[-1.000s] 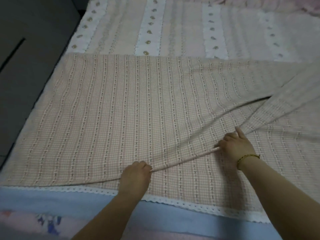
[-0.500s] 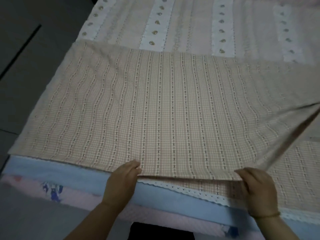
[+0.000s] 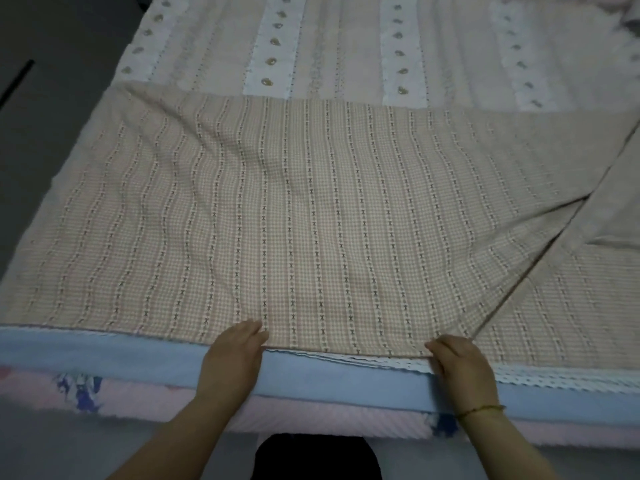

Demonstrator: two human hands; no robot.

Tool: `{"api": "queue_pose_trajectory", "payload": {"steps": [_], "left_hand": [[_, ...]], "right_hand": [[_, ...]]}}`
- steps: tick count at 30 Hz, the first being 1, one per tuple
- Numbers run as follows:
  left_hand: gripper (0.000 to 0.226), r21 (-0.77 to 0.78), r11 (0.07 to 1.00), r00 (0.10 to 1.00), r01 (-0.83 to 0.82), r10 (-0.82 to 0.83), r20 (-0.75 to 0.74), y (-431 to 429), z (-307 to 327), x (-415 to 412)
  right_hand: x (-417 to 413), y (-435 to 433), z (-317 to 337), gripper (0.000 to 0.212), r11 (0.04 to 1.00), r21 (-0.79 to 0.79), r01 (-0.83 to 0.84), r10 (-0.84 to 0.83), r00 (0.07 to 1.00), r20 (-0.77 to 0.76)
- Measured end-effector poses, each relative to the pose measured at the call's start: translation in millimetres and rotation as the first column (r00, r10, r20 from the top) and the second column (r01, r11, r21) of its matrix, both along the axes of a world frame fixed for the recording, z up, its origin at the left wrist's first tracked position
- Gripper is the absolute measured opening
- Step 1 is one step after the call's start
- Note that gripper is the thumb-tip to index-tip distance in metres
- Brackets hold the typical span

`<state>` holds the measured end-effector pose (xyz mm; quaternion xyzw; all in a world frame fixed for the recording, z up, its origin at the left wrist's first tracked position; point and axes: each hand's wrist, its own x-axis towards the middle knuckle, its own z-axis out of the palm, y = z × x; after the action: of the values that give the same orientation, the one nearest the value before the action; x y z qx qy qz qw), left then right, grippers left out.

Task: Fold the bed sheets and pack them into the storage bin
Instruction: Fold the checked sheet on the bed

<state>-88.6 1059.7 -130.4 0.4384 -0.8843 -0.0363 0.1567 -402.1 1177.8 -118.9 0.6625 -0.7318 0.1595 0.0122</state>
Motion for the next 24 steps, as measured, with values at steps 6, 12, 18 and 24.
{"api": "queue_pose_trajectory", "payload": {"steps": [6, 12, 18, 24], "left_hand": [[0.073, 0.065, 0.996, 0.997, 0.067, -0.065, -0.031, 9, 8, -47], [0.019, 0.16, 0.983, 0.995, 0.092, -0.098, 0.03, 37, 13, -149], [0.037, 0.145, 0.989, 0.998, 0.027, -0.019, -0.054, 59, 22, -289], [0.038, 0.187, 0.98, 0.997, -0.074, 0.07, 0.031, 60, 26, -371]], "right_hand": [[-25, -22, 12, 0.026, 0.985, 0.137, -0.102, 0.118, 0.986, -0.116], [-120, -29, 32, 0.028, 0.935, 0.335, -0.116, 0.242, 0.9, -0.364], [-257, -54, 38, 0.029, 0.915, 0.362, -0.177, 0.327, 0.851, -0.411], [-353, -76, 63, 0.039, 0.717, 0.695, 0.051, 0.351, 0.835, -0.424]]}}
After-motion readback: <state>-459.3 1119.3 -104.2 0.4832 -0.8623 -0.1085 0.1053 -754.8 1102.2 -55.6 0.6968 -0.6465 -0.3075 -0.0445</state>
